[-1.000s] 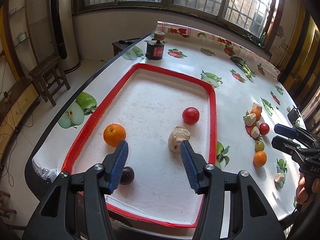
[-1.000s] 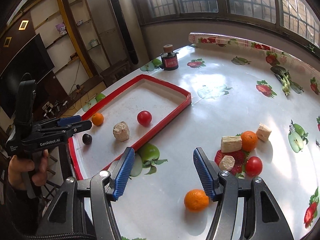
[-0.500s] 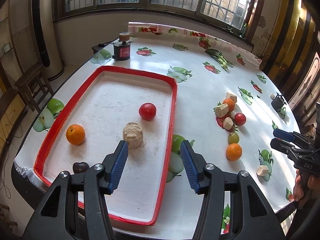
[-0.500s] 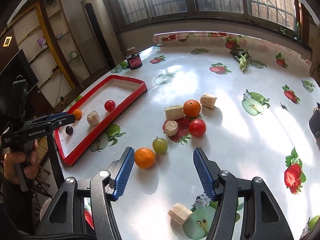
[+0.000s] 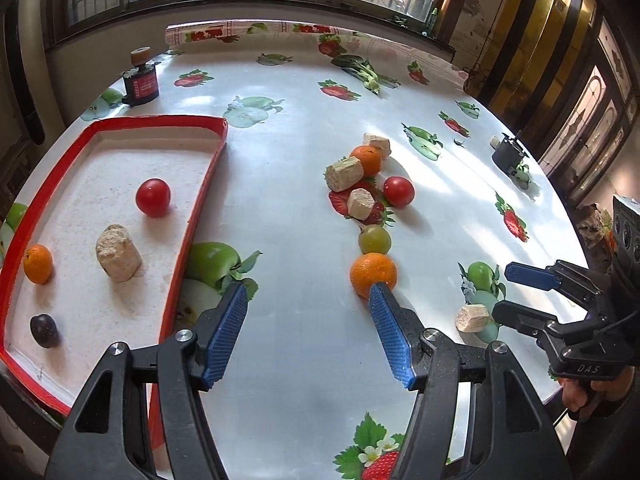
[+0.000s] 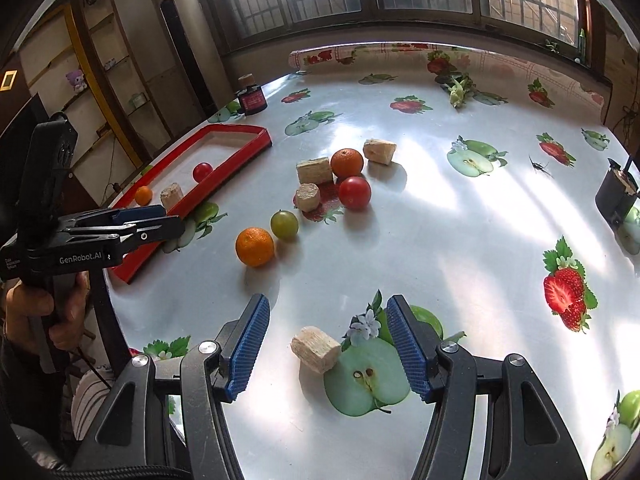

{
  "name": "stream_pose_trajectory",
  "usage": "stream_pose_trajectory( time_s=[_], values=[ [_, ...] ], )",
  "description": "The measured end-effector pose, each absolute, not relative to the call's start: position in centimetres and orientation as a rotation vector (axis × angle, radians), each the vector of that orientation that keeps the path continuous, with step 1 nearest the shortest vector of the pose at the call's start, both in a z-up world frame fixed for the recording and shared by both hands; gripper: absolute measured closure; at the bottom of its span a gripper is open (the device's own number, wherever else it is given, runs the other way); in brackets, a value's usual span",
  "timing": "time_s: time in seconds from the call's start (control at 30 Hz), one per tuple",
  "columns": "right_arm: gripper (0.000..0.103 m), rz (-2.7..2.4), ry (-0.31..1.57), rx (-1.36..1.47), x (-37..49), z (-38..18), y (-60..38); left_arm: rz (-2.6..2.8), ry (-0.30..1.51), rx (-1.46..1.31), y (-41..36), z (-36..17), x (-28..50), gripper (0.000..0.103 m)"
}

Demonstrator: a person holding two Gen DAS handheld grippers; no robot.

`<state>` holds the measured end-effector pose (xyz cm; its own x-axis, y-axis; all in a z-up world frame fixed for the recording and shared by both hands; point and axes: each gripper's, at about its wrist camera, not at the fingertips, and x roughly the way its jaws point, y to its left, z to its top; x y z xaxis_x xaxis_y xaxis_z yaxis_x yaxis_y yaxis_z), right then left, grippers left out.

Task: Organize fruits
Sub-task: 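Grasp a beige cube with the right tool while the left tool grasps another orange, then carry cube and orange into the red tray and open both tools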

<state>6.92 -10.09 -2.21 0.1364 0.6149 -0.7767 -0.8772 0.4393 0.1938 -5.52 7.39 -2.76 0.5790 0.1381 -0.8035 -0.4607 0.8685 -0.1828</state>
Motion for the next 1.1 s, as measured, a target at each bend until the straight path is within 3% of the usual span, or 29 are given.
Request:
stream_pose_trajectory(
  time_s=[0.27,0.33,0.47,0.53,1.1],
  values=[
    [0.043,1.133,0.950,-0.464,5.3,-4.9,-9.0,0.295,0.942,-0.382,5.8,-4.4,-1.8,0.041],
    [0.056,1.135,0.960,-0.487,5.1,-5.5,-8.7,0.283,0.956,-0.374,5.5,-4.8,-1.1,0.041],
    [0.069,1.136,0.965,-0.502,5.0,-6.1,-8.7,0.271,0.964,-0.357,5.2,-5.6,-0.1,0.043],
    [0.069,1.139,0.963,-0.504,5.0,-6.1,-8.8,0.252,0.977,-0.364,5.1,-6.2,0.2,0.071],
    [0.069,1.140,0.921,-0.456,5.7,-3.9,-8.6,0.294,0.896,-0.366,7.1,-3.5,-2.8,0.071]
  ],
)
